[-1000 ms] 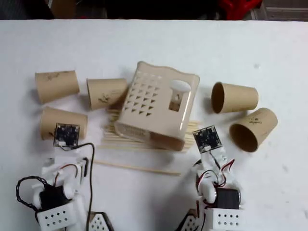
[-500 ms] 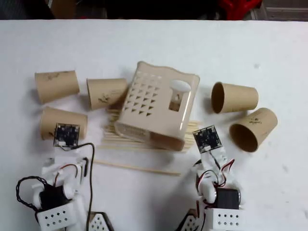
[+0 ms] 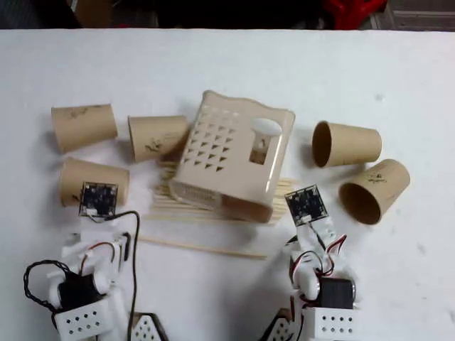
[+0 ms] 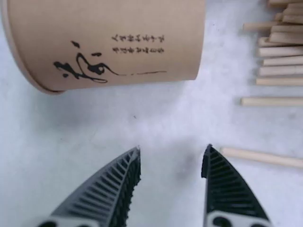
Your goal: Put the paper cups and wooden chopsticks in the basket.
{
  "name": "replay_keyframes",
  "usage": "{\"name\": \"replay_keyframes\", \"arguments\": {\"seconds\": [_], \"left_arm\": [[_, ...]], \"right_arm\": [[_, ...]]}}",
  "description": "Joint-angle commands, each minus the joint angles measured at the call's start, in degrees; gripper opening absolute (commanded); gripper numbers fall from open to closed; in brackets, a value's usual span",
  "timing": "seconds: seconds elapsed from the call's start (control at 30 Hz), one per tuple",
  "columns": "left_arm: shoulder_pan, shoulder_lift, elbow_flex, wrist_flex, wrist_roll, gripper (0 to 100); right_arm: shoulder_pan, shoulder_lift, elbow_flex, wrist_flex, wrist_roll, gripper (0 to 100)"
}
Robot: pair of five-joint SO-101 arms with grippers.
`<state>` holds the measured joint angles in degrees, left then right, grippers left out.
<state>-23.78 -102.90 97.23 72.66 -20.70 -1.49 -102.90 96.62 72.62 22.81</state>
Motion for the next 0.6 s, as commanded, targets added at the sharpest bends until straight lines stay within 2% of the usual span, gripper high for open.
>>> {"name": "replay_keyframes", "arguments": {"seconds": [0.0, 0.57], "left_arm": [[-0.48, -0.22, -0.18, 0.18, -0.18, 22], [-0.48, -0.22, -0.18, 0.18, -0.18, 22]], "right_arm": [[0.22, -0.40, 0.26, 0.13, 0.62, 1.8], [0.22, -0.40, 0.26, 0.13, 0.62, 1.8]]}}
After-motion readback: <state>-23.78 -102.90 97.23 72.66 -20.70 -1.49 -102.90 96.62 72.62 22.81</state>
